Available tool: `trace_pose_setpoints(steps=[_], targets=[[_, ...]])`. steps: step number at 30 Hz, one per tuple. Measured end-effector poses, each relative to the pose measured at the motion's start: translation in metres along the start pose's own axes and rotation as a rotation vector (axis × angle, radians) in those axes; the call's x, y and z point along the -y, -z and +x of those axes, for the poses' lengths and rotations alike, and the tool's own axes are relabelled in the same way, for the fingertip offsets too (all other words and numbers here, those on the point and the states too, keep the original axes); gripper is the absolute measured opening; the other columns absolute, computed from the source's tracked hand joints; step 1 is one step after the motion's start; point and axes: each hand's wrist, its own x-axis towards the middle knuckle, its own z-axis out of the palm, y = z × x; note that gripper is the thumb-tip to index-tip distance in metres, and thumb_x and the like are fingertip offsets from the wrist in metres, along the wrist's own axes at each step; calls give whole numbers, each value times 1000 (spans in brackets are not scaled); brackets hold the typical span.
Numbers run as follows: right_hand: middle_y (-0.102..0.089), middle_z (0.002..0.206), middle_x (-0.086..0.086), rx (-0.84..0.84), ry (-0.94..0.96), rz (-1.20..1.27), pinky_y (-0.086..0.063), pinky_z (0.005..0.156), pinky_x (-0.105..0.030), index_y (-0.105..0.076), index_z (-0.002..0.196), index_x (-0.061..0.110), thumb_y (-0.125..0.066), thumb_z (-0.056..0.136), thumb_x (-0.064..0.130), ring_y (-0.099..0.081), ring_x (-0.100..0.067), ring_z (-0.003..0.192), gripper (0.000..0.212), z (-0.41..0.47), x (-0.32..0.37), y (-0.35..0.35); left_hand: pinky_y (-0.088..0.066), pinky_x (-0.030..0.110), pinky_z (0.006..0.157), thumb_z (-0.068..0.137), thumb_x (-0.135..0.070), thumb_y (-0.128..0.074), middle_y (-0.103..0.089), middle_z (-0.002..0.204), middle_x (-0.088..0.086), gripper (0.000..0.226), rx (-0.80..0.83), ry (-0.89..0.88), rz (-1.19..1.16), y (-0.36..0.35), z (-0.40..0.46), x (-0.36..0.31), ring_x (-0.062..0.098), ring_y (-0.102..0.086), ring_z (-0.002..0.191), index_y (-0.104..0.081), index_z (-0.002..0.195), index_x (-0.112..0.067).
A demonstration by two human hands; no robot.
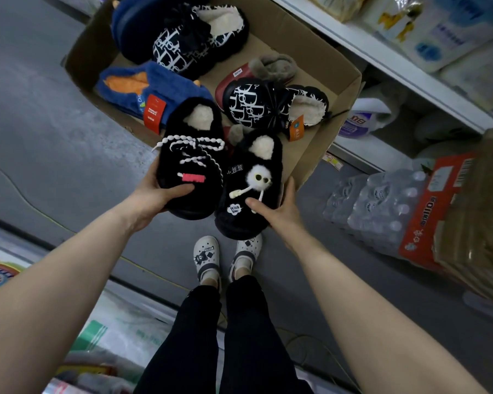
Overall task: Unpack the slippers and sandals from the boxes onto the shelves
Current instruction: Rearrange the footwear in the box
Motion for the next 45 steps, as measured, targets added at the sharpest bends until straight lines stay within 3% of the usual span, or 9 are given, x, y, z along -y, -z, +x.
trace_pose_setpoints(steps=[2, 7, 14, 21, 29, 34, 38, 40, 45], targets=[[-20, 161, 1, -94, 1, 84, -28, 109, -28, -4, 156, 38, -80, 68, 60, -33, -19, 143, 118, -11, -6, -1, -56, 38, 79, 77, -8, -77, -60, 128, -9, 87, -34, 12, -12, -1, 2, 1, 18, -61, 112, -33, 144, -41], [-35, 154, 1, -169, -112, 144, -46, 104, -52, -14, 140, 62, -50, 68, 86, -48, -26, 132, 85, -24, -19, -14, -56, 36, 72, 79, -7, -75, -56, 132, -6, 85, -69, 26, -14, -3, 2, 2, 21, -61, 111, -31, 145, -39], [-41, 150, 8, 37, -59, 472, -57, 86, -50, -27, 144, 56, -66, 89, 43, -52, -24, 128, 69, -28, -4, -21, -55, 38, 72, 82, -8, -73, -52, 134, -7, 81, -78, 61, -4, -4, -8, 1, 19, -59, 109, -30, 144, -38], [-52, 141, 13, 32, 78, 334, -51, 97, -56, -34, 135, 67, -75, 79, 26, -55, -20, 126, 81, -36, 29, 0, -54, 48, 81, 82, -10, -72, -51, 136, 0, 72, -67, 70, -65, -10, -28, -2, 27, -58, 114, -34, 138, -32], [-59, 122, 14, -10, 105, 351, -62, 70, -39, -38, 143, 52, -66, 88, 4, -66, -15, 103, 79, -83, 71, 45, -56, 44, 75, 84, -6, -69, -52, 136, -4, 78, 48, -57, -83, -19, -65, -57, 24, -59, 113, -29, 143, -36], [-56, 131, 7, -127, 263, 355, -59, 81, -50, -36, 145, 47, -67, 87, 6, -61, -20, 113, 77, -124, 103, 92, -51, 50, 91, 83, -2, -69, -55, 136, -4, 78, 155, -232, -77, -42, -95, -112, 22, -56, 120, -33, 144, -33], [-55, 119, 19, -192, 419, 395, -61, 72, -33, -37, 146, 39, -64, 90, 3, -60, -5, 102, 72, -163, 124, 138, -41, 52, 105, 83, 1, -68, -56, 137, 0, 78, 259, -359, -41, -70, -118, -157, 24, -54, 123, -33, 146, -28], [-56, 125, 17, -242, 489, 402, -59, 76, -29, -40, 144, 38, -67, 89, 4, -60, -5, 108, 70, -181, 129, 160, -45, 50, 101, 83, 2, -66, -60, 132, 1, 75, 329, -420, -28, -89, -132, -178, 25, -57, 121, -37, 144, -29], [-58, 134, 11, -380, 627, 468, -50, 101, -48, -45, 140, 40, -72, 83, 6, -58, -11, 121, 71, -226, 135, 214, -59, 42, 71, 85, 1, -65, -64, 123, 0, 67, 464, -503, 15, -149, -173, -225, 26, -63, 111, -42, 139, -31]])
